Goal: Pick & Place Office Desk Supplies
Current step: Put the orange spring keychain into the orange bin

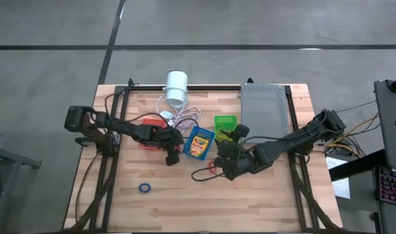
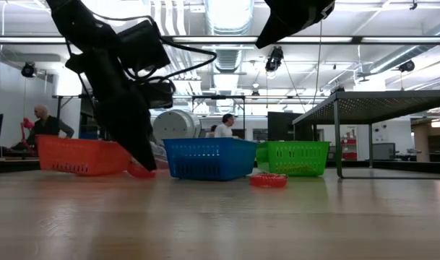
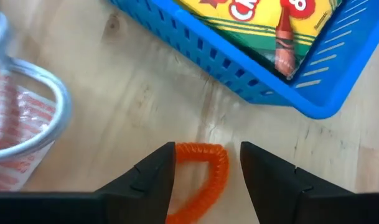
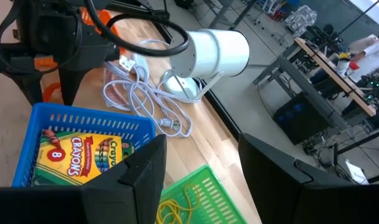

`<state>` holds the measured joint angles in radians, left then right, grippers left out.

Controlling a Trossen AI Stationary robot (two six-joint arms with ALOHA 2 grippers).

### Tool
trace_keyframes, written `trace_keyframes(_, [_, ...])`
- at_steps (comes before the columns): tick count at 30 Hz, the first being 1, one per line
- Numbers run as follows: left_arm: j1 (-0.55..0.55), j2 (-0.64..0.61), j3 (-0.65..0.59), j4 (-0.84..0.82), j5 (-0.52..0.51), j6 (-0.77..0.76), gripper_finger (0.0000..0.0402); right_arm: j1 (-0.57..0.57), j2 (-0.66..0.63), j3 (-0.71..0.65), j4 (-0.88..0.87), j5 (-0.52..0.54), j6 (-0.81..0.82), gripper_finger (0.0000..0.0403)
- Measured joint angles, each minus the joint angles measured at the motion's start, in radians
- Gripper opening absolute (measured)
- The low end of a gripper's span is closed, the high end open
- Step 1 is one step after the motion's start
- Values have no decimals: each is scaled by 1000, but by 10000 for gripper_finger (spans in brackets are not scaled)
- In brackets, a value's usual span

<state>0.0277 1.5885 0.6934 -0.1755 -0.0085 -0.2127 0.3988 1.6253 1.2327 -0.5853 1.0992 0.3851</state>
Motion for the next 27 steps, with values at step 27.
trace_keyframes(27, [-29, -33, 67, -126, -44, 52, 188, 0, 0, 0, 0, 0, 0, 199])
